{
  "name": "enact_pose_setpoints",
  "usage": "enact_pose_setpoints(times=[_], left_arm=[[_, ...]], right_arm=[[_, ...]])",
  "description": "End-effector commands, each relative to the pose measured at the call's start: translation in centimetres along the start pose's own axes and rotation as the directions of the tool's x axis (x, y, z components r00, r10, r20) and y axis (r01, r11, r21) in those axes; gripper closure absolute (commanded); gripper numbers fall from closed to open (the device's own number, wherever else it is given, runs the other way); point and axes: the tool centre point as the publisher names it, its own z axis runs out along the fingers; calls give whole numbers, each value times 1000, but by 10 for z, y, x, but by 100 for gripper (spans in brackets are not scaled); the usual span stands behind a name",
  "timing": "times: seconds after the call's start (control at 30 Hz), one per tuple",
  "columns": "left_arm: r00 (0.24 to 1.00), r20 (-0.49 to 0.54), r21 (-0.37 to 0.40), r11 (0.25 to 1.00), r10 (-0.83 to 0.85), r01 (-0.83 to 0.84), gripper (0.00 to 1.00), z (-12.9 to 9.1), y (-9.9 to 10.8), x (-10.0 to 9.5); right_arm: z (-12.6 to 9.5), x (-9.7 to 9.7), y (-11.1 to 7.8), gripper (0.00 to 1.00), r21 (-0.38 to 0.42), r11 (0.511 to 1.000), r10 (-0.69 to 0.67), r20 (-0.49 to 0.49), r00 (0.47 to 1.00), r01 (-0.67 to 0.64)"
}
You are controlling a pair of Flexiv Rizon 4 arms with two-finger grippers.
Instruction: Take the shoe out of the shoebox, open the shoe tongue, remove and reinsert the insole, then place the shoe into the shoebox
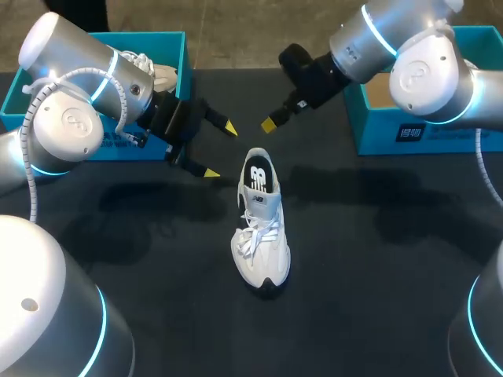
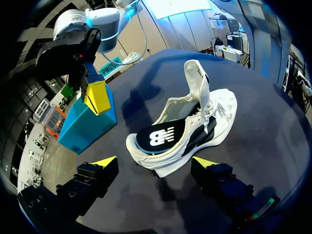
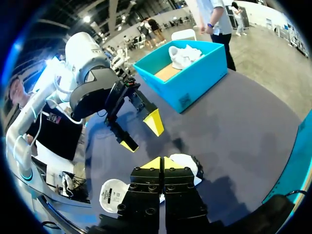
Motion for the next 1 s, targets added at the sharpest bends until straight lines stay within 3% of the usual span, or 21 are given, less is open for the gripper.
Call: enact_pose_setpoints(times=[0.03, 0.1, 0.13, 0.2, 0.57, 0.63, 1.0], left_arm=[[1000, 0, -2, 1000, 1, -1, 0, 0, 0, 0], [1000, -24, 8, 1000, -2, 3, 0, -3, -1, -4], [1000, -24, 8, 1000, -4, 4, 0, -5, -2, -5], [999, -41, -3, 1000, 10, -10, 0, -14, -3, -6], [998, -52, -58, 997, 38, -41, 0, -65, 9, -2], [999, -31, -76, 997, 33, -35, 0, -76, 14, -3], [1000, 22, -145, 989, 9, -5, 0, -110, 44, -11]], right_arm=[[8, -3, 2, 100, -63, 997, 44, 51, 998, -41], [11, -5, 2, 100, -50, 995, 88, 115, 990, -83], [11, -5, 3, 100, -80, 992, 107, 132, 986, -97], [13, -3, 3, 100, -36, 989, 146, 232, 962, -142], [24, 7, -16, 100, -42, 956, 284, 366, 886, -290], [27, 12, -17, 100, -12, 945, 302, 418, 857, -328], [46, 35, -24, 100, -16, 882, 404, 542, 737, -471]])
